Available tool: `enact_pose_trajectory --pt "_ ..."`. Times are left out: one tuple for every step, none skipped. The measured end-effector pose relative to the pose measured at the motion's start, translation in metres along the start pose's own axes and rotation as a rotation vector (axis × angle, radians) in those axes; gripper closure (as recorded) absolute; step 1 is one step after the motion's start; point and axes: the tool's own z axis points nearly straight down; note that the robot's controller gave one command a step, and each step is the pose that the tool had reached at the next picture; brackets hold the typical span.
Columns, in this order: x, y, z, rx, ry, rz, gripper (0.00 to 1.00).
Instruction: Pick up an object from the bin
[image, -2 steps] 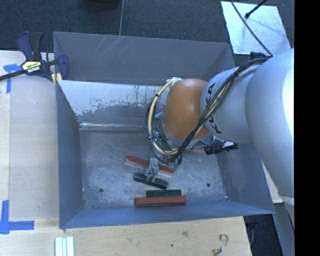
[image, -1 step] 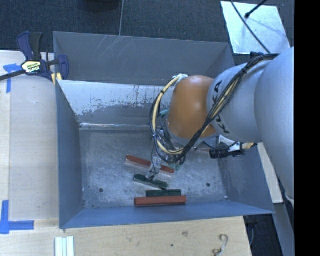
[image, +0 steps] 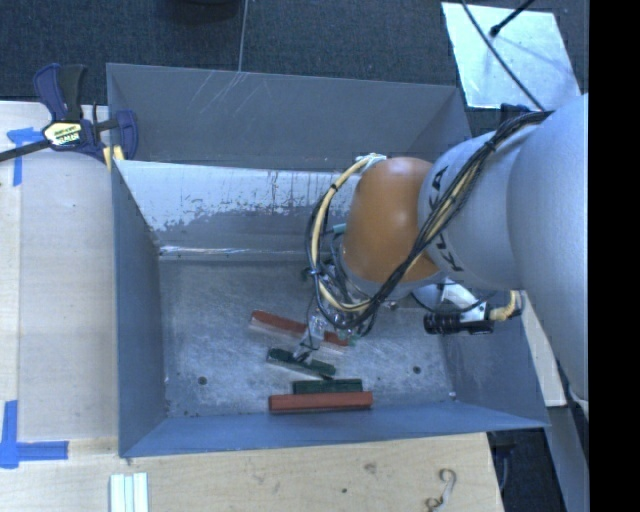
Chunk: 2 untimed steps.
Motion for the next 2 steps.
enact_pose_trajectory --pt "0.0004 -0.0024 0.0296 0.0 0.004 0.109 0.0" --pt "-0.0001 -0.0026 0.0289 0.0 0.003 0.109 0.0"
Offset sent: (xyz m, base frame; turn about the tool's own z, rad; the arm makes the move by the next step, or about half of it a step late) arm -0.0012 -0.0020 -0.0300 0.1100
